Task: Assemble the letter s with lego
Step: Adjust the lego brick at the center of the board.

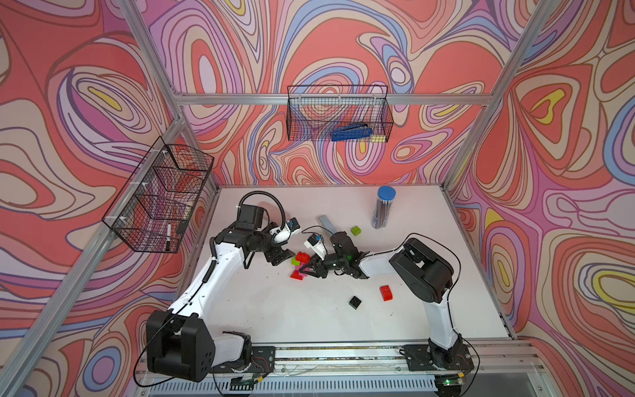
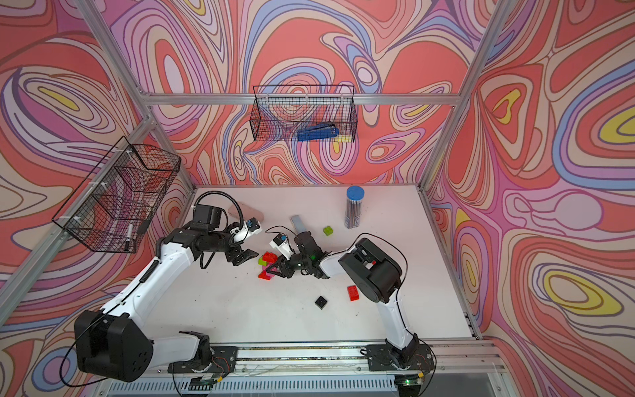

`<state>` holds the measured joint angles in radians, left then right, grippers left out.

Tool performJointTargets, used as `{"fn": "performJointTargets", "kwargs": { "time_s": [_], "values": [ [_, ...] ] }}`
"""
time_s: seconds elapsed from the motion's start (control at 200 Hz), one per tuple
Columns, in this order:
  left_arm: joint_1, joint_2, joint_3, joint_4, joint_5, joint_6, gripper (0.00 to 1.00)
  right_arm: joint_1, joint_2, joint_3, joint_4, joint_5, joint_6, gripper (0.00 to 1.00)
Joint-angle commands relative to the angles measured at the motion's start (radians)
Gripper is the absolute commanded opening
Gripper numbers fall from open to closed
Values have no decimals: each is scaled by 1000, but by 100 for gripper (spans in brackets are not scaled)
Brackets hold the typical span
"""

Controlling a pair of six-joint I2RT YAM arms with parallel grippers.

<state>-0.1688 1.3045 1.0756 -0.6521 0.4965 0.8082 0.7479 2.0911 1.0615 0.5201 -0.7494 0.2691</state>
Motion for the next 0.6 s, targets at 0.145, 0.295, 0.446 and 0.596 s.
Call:
{"fn": "performJointTargets", "kwargs": {
  "time_s": [0.145,0.295,0.446,0.596],
  "values": [
    [14,-2,42,26,-21,-56,86,5,95,110,-34,-126,402,28],
    [23,4,53,35,-31,-67,86,-2,147,193,-83,-161,454,27],
    [35,8,55,49,-24,-112,86,-14,208,327,-222,-196,433,30],
    [50,15,52,55,-17,-129,86,-32,279,424,-294,-250,453,30]
  ]
}}
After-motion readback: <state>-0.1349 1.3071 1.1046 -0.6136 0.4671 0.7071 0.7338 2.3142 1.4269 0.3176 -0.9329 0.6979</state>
